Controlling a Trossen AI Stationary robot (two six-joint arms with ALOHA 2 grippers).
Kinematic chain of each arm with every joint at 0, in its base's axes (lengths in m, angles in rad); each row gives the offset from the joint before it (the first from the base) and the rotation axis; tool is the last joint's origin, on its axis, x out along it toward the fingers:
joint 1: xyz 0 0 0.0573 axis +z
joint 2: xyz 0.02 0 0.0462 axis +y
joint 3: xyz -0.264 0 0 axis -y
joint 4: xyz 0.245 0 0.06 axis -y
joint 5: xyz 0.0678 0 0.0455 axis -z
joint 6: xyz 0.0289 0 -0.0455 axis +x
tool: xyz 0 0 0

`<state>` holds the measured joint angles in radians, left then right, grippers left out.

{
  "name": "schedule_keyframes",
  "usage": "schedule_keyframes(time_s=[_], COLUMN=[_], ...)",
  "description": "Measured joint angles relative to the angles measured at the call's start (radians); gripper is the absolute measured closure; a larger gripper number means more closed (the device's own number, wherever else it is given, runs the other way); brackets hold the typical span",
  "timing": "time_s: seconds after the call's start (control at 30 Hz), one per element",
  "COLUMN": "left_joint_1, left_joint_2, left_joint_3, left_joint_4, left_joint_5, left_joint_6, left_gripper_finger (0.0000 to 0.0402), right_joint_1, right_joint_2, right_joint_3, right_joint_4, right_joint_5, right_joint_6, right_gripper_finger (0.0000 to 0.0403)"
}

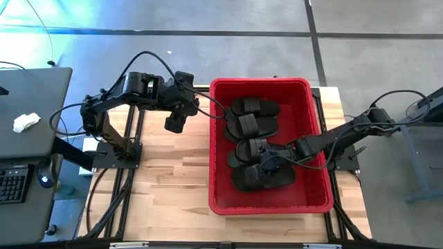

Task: Pick and place slides into bin
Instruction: Put the black slide into the red container, then return to Home Position

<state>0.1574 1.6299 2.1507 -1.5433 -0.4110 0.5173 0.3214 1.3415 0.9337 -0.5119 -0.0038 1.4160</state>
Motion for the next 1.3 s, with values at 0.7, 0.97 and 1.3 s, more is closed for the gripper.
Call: schedule_keyframes(time_s=[0.7,0.97,1.3], left_joint_1=[0.000,0.000,0.000], left_joint_2=[0.000,0.000,0.000], left_joint_3=[0.000,0.000,0.000], left_joint_4=[-0.003,-0.004,-0.003], left_joint_5=[0.000,0.000,0.000], left_joint_6=[-0.025,-0.053,-0.077], left_gripper_finger=[0.0121,0.0122,0.0122], right_joint_1=[0.000,0.000,0.000], right_joint_2=[-0.099,-0.188,-0.346], right_joint_3=[0.000,0.000,0.000], right_joint_4=[-0.133,-0.224,-0.252], right_joint_5=[-0.042,-0.081,-0.201], right_joint_6=[0.087,0.095,0.058], right_gripper_finger=[0.0233,0.0233,0.0233])
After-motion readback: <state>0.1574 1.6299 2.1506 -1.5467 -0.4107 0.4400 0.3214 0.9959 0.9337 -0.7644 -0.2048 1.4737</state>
